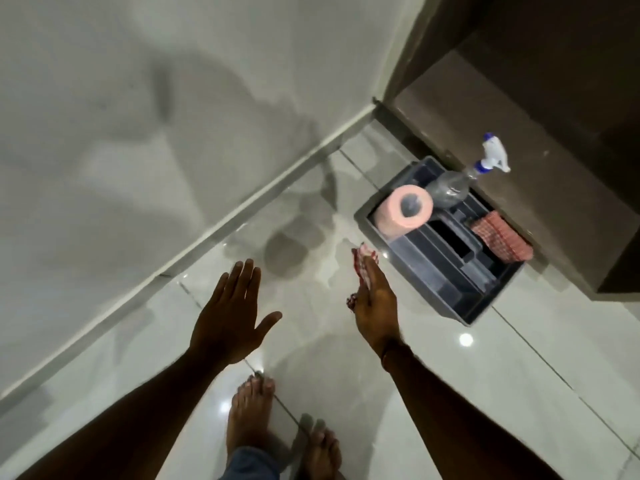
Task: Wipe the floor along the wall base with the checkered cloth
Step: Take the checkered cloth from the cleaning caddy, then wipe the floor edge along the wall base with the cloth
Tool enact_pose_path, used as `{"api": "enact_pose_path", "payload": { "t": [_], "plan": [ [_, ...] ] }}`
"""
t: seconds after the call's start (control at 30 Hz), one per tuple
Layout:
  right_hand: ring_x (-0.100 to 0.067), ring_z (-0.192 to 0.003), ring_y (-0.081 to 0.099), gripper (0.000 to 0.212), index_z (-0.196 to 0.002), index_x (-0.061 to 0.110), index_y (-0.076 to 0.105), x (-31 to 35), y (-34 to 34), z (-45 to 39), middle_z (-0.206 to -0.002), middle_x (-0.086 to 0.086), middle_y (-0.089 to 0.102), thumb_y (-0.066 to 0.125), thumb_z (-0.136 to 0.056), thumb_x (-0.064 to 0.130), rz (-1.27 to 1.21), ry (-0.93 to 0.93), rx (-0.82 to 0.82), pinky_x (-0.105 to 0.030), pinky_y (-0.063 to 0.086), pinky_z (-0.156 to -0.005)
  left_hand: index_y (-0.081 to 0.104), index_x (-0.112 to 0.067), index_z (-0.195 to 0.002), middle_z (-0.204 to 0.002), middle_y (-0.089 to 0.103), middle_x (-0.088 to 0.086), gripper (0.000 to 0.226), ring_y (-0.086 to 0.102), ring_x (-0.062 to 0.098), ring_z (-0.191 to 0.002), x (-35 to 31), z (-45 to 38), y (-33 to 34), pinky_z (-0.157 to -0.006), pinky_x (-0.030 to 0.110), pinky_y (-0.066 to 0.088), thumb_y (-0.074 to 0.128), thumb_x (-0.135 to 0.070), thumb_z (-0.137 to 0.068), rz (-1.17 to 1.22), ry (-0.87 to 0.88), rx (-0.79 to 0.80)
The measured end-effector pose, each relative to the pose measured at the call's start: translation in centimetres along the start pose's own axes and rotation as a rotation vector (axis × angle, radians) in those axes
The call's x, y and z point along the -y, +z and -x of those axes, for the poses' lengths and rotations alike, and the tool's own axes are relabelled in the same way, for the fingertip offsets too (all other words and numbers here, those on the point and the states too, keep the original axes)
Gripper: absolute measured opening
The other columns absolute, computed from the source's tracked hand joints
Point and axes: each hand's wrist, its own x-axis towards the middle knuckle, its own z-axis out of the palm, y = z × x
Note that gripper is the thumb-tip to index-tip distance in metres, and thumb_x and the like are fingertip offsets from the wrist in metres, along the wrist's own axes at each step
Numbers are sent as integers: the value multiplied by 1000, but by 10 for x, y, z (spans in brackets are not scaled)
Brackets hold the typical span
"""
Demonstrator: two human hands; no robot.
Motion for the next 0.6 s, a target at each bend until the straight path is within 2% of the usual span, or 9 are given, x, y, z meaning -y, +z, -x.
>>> {"api": "enact_pose_path", "payload": {
  "t": [0.03,0.1,0.23,0.3,0.37,0.4,0.47,0.53,0.6],
  "plan": [
    [-29,-158,37,70,-165,9,25,2,17,-9,-174,-4,29,38,-101,-16,33,-36,58,-66,49,-113,12,-1,-166,-176,4,18,102,-2,30,-164,11,4,8,-133,44,7,12,-77,-98,15,-37,-8],
    [-29,-164,22,76,-165,4,22,2,50,-30,-175,-9,24,36,-95,-21,121,-132,123,-70,38,-120,10,-1,-166,-176,1,17,101,-4,30,-164,31,8,29,-134,44,6,9,-75,-98,57,-114,-13],
    [-37,-165,5,88,-164,-2,17,-21,111,-79,-176,-17,14,36,-82,-29,419,-332,194,-59,11,-135,5,-2,-167,-177,-3,18,98,-6,31,-165,60,-6,85,-135,44,3,4,-72,-99,107,-202,-18],
    [-39,-165,-2,93,-165,0,14,-40,140,-103,-176,-20,6,34,-80,-31,533,-390,261,-56,7,-135,5,-2,-167,-177,-3,19,94,-5,32,-165,71,-23,116,-135,45,5,8,-69,-101,125,-220,-31],
    [-43,-164,-10,89,-166,2,8,-69,171,-125,-176,-21,-4,34,-86,-26,675,-414,391,-56,8,-134,5,-2,-167,-177,-2,18,89,-4,32,-165,81,-41,149,-135,47,9,18,-66,-105,161,-257,-34],
    [-44,-163,-13,84,-166,3,4,-83,184,-133,-176,-22,-9,39,-93,-17,758,-413,444,-57,10,-134,5,-3,-167,-177,0,18,89,-2,32,-165,86,-47,164,-135,49,11,23,-64,-106,185,-270,-32],
    [-44,-163,-12,84,-167,7,-1,-106,202,-139,-176,-20,-8,51,-103,22,869,-388,437,-60,13,-134,8,-2,-167,-177,4,19,89,2,33,-165,91,-54,191,-134,50,15,34,-61,-105,207,-270,-42],
    [-41,-165,-1,87,-168,10,6,-121,212,-138,-177,-17,4,43,-103,56,903,-396,344,-55,16,-134,9,-2,-167,-177,5,20,89,4,34,-165,96,-54,214,-133,51,14,38,-59,-104,185,-255,-79],
    [-39,-165,7,79,-167,13,13,-129,215,-142,-177,-14,12,33,-106,59,887,-437,276,-55,23,-131,9,-3,-167,-177,7,20,93,6,34,-165,103,-54,230,-134,49,12,39,-62,-102,154,-231,-130]
  ]
}}
